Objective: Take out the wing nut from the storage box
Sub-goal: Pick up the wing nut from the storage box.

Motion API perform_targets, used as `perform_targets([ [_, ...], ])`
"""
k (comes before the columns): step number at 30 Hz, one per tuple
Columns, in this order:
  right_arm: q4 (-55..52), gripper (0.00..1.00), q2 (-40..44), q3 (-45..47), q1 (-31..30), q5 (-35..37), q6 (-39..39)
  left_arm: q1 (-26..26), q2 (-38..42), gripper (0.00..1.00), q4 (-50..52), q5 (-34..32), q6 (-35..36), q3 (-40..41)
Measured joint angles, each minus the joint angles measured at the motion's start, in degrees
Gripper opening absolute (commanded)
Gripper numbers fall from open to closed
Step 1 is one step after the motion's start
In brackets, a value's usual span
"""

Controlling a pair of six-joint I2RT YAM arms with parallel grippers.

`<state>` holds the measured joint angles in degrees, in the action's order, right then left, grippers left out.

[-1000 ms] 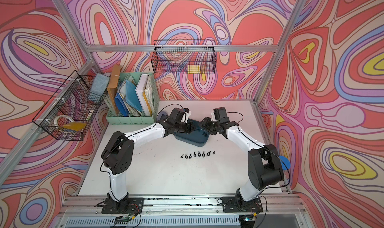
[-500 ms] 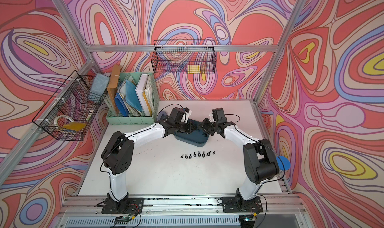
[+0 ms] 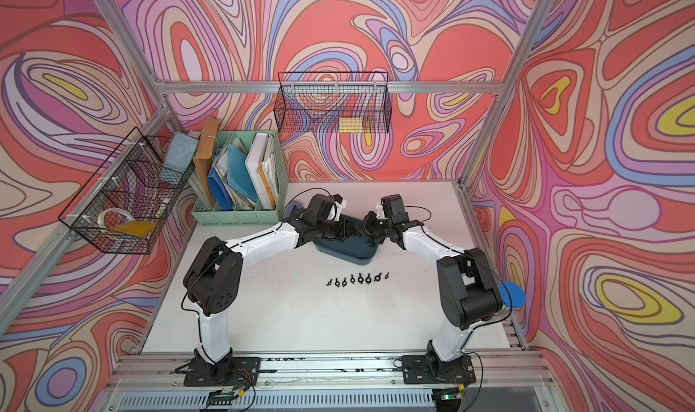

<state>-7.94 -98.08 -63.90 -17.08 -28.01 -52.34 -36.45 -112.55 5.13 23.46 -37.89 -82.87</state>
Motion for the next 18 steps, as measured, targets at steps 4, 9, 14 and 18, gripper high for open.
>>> perform_targets([
  [4, 1.4, 0.07, -0.3, 0.3, -0.1, -0.1, -1.6, 0.2, 0.0, 0.00, 0.0, -0.1, -0.2, 0.0],
  [9, 3.0, 0.00, -0.3, 1.2, -0.2, -0.1, -3.5, 0.2, 0.0, 0.00, 0.1, -0.3, -0.9, 0.0],
  [14, 4.9, 0.00, -0.3, 2.3, -0.3, -0.1, -5.0, 0.4, 0.0, 0.00, 0.4, -0.3, -1.4, 0.0],
  [18, 5.2, 0.00, -0.3, 2.4, -0.4, 0.0, -5.5, 0.4, 0.0, 0.05, 0.7, -0.3, -1.4, 0.0],
])
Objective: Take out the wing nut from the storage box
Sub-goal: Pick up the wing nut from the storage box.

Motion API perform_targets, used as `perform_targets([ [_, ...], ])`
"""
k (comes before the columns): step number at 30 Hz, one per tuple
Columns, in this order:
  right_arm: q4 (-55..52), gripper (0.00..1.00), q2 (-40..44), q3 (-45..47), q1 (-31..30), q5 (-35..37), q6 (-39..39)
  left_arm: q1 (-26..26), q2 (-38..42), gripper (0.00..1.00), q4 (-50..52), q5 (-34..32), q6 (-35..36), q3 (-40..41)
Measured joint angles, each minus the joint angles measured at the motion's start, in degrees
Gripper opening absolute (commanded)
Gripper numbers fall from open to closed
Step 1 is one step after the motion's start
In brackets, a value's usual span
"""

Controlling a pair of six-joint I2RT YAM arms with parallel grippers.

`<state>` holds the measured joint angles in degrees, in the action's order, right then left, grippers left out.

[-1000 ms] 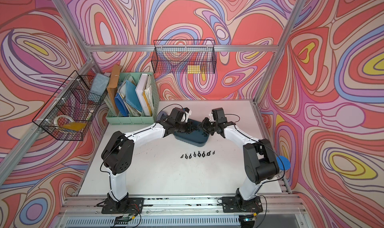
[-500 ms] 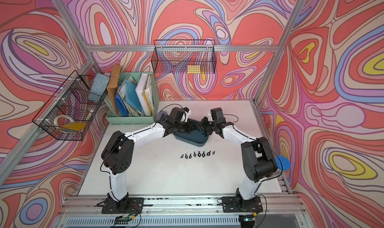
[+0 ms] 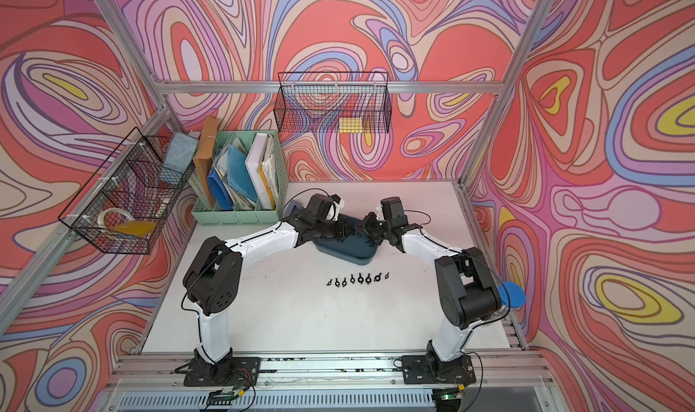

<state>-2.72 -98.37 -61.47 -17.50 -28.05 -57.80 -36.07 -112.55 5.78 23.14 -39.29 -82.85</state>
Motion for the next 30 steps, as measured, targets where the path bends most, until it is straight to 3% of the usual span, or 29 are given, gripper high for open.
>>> perform_targets([
  [3, 0.0, 0.00, 0.0, 0.0, -0.1, 0.2, 0.0, 0.0, 0.0, 0.14, 0.0, -0.1, 0.0, 0.0],
  [5, -0.1, 0.00, 0.0, 0.0, -0.2, 0.3, 0.0, 0.0, 0.0, 0.26, 0.0, -0.2, 0.0, 0.1],
  [8, -0.3, 0.00, 0.0, 0.0, -0.2, 0.7, 0.1, 0.0, 0.0, 0.28, 0.4, -0.4, 0.0, 0.3],
  [10, -0.7, 0.00, 0.0, 0.0, -0.2, 0.9, 0.1, 0.0, 0.0, 0.37, 0.6, -0.7, 0.2, 0.5],
  [19, -2.1, 0.00, 0.0, -0.2, -0.2, 1.7, 1.4, 0.0, 1.4, 0.59, 2.1, -0.9, 0.9, 0.8],
  [21, -3.8, 0.00, 0.1, -0.2, -0.1, 1.5, 2.1, 0.2, 2.4, 0.70, 1.8, -1.1, 1.2, 0.8],
  [25, -8.5, 0.00, 1.8, -0.2, 0.6, 1.9, 5.0, 0.9, 5.4, 0.79, 1.7, -1.8, 1.9, 0.8],
  [27, -10.9, 0.00, 3.7, -0.2, 1.7, 2.6, 6.6, 1.6, 6.8, 0.97, 1.7, -2.4, 2.5, 0.8],
  [30, -13.8, 0.00, 6.6, 0.3, 3.6, 3.6, 8.9, 2.6, 8.3, 0.99, 1.9, -3.4, 3.3, 0.9],
])
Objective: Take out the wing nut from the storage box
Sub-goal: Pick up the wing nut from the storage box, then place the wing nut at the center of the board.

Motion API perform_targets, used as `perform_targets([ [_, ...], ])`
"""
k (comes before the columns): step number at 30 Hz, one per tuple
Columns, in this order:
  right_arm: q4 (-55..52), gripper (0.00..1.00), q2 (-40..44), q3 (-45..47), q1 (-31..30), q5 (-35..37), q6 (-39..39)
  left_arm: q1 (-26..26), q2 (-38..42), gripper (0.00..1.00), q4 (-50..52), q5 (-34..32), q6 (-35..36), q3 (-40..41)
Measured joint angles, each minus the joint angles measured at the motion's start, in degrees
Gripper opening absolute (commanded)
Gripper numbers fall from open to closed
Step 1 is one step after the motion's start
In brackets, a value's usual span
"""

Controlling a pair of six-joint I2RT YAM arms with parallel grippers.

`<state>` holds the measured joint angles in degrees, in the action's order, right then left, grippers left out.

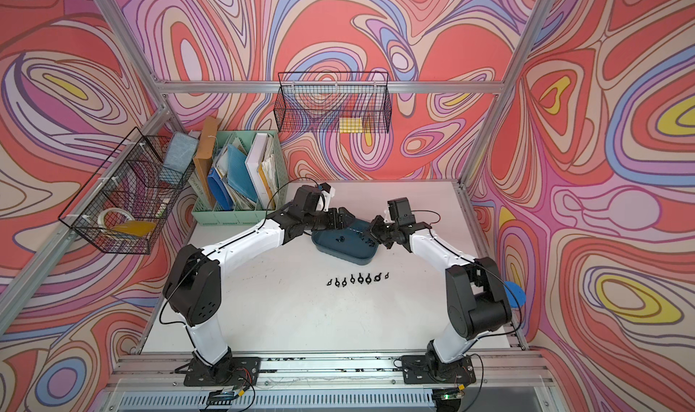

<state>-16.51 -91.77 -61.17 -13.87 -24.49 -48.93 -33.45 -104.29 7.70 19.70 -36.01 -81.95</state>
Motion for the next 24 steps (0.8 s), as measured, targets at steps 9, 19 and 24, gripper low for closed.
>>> perform_targets([
  [9, -14.3, 0.00, 8.2, 2.2, 3.7, 7.8, 8.6, 1.6, 2.4, 0.99, 2.1, -3.3, 1.9, 1.6],
  [19, -23.8, 0.00, 10.7, 9.5, 4.0, 15.3, 12.5, 1.6, 4.8, 0.99, 2.6, -7.3, 2.6, 5.0],
  [24, -23.5, 0.00, 8.8, 11.8, 4.0, 16.4, 12.7, 1.7, 5.0, 0.98, 2.6, -8.2, 2.9, 6.0],
])
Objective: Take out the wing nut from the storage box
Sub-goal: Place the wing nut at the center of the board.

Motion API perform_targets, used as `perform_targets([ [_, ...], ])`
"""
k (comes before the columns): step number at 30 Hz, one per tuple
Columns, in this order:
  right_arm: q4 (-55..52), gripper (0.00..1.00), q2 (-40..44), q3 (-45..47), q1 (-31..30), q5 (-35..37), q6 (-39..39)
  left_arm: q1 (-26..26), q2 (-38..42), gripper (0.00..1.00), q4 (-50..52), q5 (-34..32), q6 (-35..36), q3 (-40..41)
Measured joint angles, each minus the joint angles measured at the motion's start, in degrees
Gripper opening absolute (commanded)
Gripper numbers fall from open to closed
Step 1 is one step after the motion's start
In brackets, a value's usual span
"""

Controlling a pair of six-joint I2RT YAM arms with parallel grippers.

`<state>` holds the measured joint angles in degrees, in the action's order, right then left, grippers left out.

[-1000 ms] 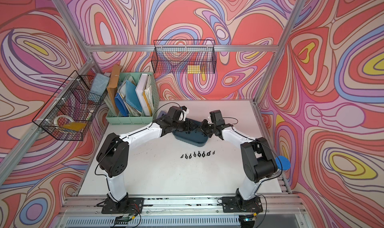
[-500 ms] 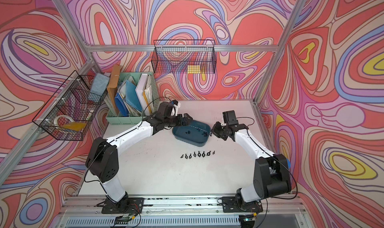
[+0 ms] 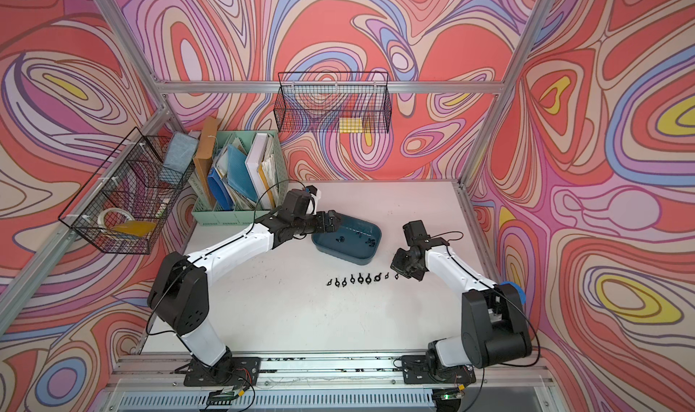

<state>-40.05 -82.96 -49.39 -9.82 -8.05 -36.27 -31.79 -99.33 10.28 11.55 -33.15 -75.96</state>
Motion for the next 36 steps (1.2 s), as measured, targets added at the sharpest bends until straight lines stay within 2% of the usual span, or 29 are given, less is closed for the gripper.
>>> perform_targets([
  [13, 6.4, 0.00, -8.1, 0.6, 0.0, 0.1, -0.2, 0.0, 0.0, 0.96, 0.0, -0.2, 0.2, 0.0],
  [21, 8.0, 0.00, -9.2, 0.4, 0.0, -0.3, -0.3, 0.0, 0.0, 0.93, 0.2, 0.2, 0.2, -0.2],
  [25, 7.9, 0.16, -9.2, 0.4, 0.0, -0.3, -0.7, 0.2, -0.4, 0.88, 0.7, 0.5, 0.4, -1.1],
  [27, 7.8, 0.21, -9.0, 0.2, 0.0, -0.3, -0.7, 0.3, -0.8, 0.87, 0.9, 0.8, 0.5, -1.8],
  [32, 5.5, 0.37, -6.2, -1.7, 0.0, 0.6, 0.7, 0.3, -2.3, 0.88, 1.4, 1.6, 1.0, -3.3],
  [36, 3.9, 0.40, -3.9, -7.0, 0.0, 1.2, 4.0, 0.3, -2.6, 0.94, 2.1, 1.8, 1.2, -3.5],
])
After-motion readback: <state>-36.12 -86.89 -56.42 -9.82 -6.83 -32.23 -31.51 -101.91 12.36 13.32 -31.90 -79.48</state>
